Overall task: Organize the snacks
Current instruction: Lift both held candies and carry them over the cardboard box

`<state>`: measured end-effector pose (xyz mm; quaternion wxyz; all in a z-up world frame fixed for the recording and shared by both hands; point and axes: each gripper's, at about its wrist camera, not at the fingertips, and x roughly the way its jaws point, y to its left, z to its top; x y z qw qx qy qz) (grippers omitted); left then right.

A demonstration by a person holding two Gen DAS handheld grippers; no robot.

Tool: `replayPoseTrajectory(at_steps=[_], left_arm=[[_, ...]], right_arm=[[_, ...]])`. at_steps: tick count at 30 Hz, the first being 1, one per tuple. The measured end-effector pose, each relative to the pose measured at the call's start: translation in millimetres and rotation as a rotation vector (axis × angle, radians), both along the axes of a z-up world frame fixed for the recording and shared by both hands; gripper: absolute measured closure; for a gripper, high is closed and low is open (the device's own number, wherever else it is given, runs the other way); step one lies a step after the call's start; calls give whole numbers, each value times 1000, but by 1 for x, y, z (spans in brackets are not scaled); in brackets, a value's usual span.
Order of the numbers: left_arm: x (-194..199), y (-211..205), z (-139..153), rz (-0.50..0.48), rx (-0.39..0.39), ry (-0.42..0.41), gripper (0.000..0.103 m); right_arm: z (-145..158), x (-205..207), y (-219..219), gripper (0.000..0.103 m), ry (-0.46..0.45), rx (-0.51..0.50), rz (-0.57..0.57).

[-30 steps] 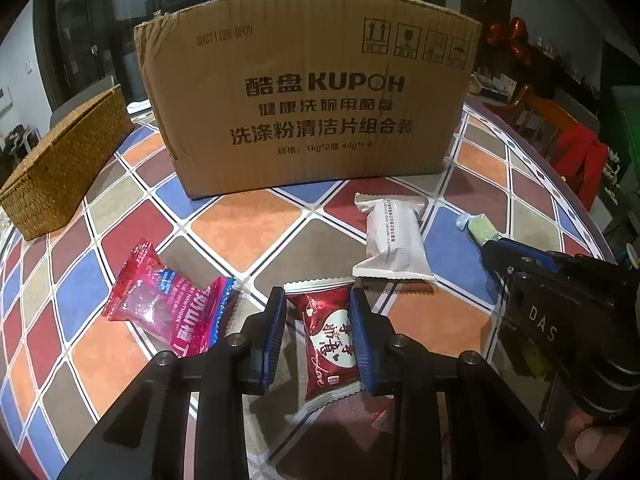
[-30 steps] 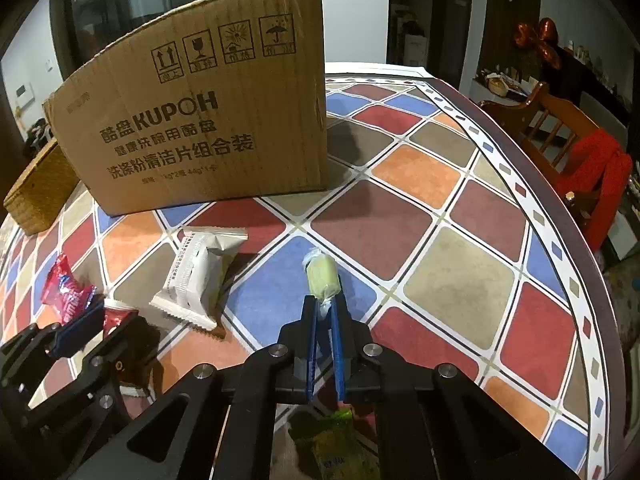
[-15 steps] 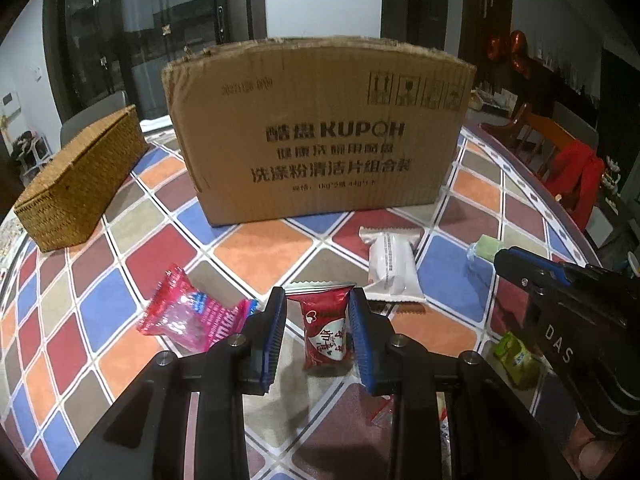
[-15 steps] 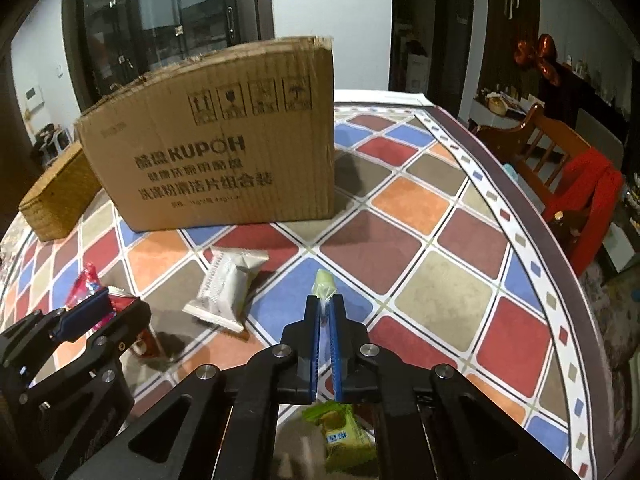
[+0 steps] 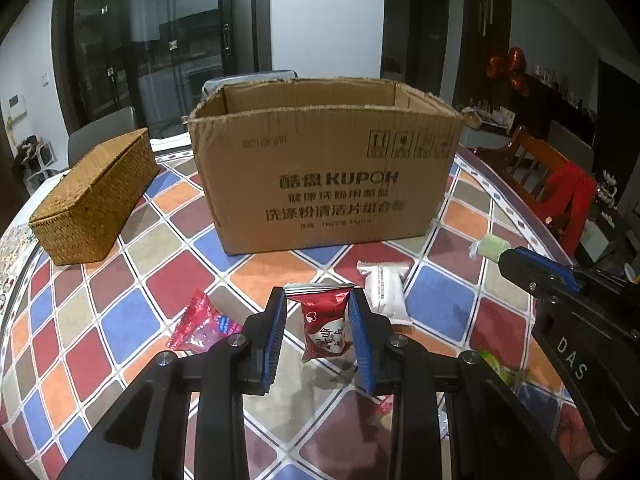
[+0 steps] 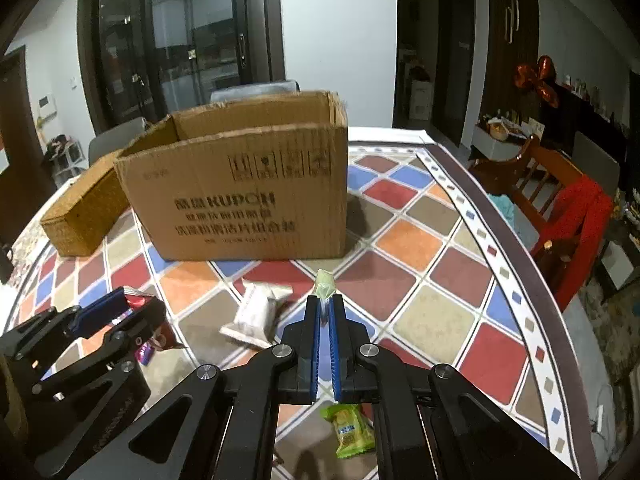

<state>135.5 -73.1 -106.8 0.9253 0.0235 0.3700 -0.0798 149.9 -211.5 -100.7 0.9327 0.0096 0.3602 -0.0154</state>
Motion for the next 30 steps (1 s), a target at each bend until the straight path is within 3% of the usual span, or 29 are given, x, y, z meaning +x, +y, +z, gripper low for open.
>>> replayPoseTrajectory(at_steps=[30], left_arm=[[0, 21, 89, 12, -34, -170, 71]], right_arm=[[86, -16, 19, 97, -189, -14, 19]])
